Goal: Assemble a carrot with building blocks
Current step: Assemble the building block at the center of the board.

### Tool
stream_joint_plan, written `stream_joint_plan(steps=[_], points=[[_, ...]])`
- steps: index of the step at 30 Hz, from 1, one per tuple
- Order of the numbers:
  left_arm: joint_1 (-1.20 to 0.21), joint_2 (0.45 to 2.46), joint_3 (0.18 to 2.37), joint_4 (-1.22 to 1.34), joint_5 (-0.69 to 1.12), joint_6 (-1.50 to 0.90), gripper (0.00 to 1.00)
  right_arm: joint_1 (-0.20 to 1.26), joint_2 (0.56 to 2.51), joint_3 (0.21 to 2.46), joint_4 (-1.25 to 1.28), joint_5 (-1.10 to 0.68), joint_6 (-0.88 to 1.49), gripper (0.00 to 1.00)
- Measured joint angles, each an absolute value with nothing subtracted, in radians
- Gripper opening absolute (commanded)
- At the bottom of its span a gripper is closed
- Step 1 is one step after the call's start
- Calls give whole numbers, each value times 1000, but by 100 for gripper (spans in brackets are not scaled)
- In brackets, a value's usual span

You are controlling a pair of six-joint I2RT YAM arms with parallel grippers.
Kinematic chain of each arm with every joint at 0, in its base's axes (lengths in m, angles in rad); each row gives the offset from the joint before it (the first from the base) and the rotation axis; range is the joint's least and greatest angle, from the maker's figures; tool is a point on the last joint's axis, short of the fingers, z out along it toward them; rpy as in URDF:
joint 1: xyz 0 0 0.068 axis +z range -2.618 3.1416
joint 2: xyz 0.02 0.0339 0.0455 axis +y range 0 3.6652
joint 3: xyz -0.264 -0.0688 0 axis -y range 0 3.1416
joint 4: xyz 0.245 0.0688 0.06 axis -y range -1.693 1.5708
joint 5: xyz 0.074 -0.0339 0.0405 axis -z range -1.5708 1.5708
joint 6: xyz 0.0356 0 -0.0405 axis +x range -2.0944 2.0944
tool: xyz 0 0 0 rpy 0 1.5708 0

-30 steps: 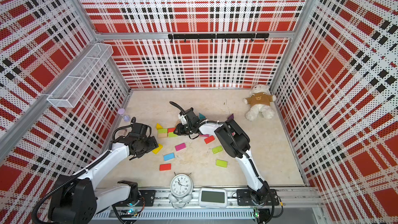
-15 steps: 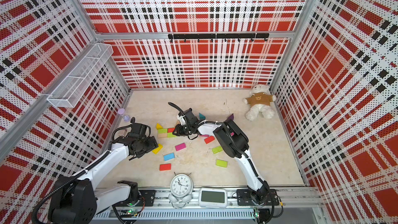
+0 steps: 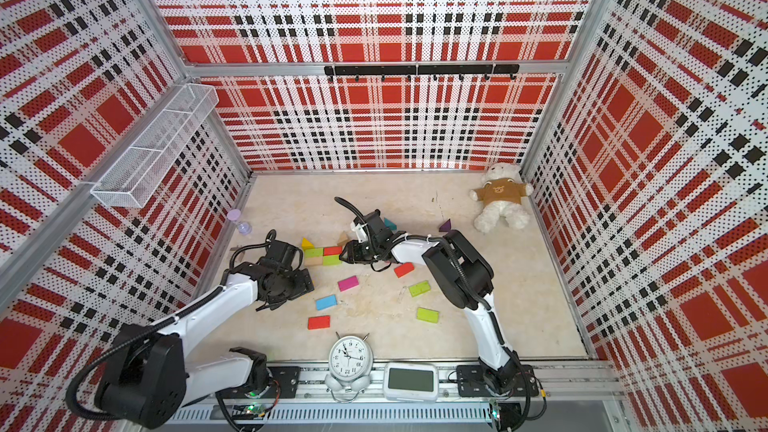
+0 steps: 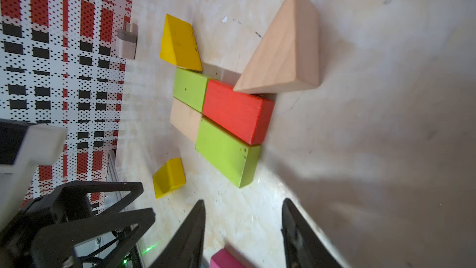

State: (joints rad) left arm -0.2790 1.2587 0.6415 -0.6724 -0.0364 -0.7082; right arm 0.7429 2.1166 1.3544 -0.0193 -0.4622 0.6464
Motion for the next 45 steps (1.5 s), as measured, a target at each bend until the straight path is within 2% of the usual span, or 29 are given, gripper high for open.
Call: stream_joint_plan(steps=[8,23,39,45], points=[[-288,1301,663,-673,-68,-737,83,730,2080,1303,16,-463,648,50],[-288,1320,675,-628,-64,-887,85,710,2080,1255,80,-506,659,49],[-292,1437,715,-596,-70,-939,78,650,2080,1174,184,-571,723,48],[-292,1446,722,-604,-80,-921,69,649,2080,1174,193,-577,731,48]])
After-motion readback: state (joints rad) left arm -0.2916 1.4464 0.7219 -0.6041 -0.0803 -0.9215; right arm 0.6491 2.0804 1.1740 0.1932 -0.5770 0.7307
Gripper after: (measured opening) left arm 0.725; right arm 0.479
